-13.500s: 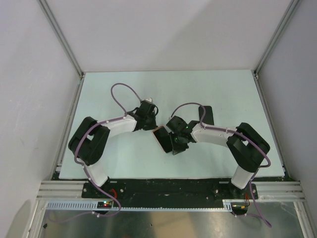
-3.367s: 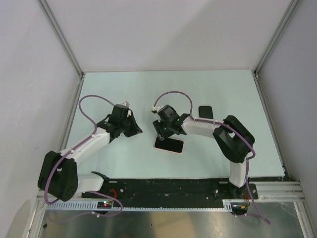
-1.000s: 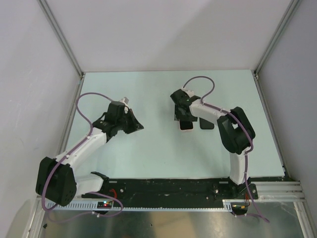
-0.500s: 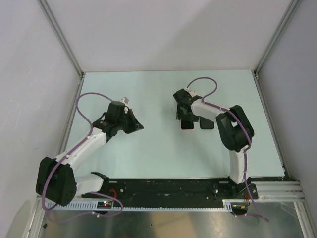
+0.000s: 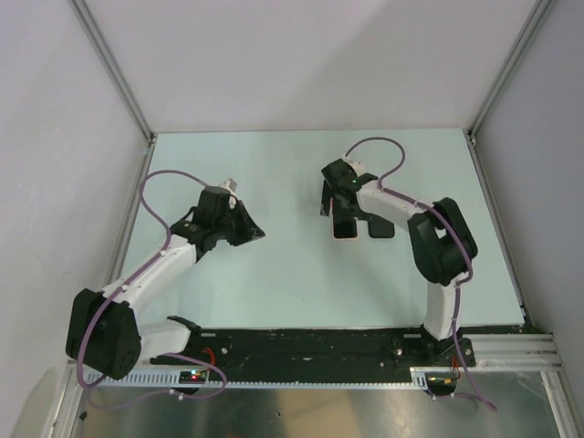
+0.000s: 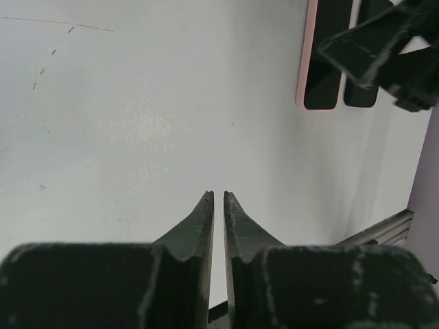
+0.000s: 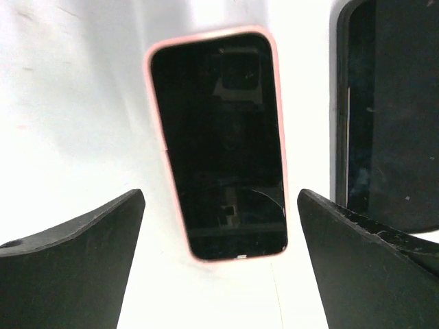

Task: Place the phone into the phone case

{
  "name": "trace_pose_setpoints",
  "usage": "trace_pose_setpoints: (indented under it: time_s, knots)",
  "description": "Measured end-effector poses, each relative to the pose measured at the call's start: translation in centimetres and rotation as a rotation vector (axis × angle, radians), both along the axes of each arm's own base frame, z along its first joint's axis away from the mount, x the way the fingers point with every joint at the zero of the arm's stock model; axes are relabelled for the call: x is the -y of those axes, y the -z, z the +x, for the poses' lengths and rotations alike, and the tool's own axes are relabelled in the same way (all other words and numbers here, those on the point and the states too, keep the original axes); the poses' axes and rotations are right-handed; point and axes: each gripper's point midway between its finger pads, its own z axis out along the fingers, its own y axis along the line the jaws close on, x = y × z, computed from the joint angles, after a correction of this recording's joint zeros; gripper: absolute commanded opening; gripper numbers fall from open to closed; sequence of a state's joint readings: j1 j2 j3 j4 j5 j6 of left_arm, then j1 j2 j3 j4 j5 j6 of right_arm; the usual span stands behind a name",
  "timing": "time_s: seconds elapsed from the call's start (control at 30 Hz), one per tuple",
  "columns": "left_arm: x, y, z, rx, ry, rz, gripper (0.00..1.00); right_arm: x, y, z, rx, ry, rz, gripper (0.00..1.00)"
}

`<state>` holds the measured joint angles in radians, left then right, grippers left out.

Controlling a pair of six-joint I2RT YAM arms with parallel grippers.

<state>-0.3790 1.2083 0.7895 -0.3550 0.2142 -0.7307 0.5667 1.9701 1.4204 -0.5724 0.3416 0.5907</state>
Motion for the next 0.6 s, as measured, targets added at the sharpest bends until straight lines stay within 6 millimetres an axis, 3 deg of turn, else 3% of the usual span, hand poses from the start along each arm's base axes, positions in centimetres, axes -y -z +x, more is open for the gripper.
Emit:
trace_pose_setpoints:
  time_s: [0.07,0.13,0.2,0.23,0.4,0.6]
  knots:
    - [0.0,0.0,0.0,0.003,0.002,0.004,0.32,-0.2,-2.1,0.2,0.037,-0.009,0.026,0.99]
    - [-0.1,0.0,0.0,0.007,0.003,0.009,0.54,-0.4,-5.0,0.3,0.092,-0.024,0.062,0.99]
    - [-0.2,-0.1,0.1,0.017,0.004,0.016,0.86,-0.7,-7.9,0.2,0.153,-0.041,0.102,1.0]
    - [-0.4,-0.2,0.1,0.027,0.007,0.024,0.93,-0.7,-9.5,-0.1,0.185,-0.053,0.121,1.0]
    - [-0.9,-2.9,0.3,0.117,-0.013,0.014,0.99,-1.3,-15.2,-3.1,0.319,-0.135,0.223,1.0]
    - [-2.1,-7.0,0.1,0.274,-0.048,0.009,1.0,-1.7,-16.3,-7.8,0.369,-0.245,0.298,0.99]
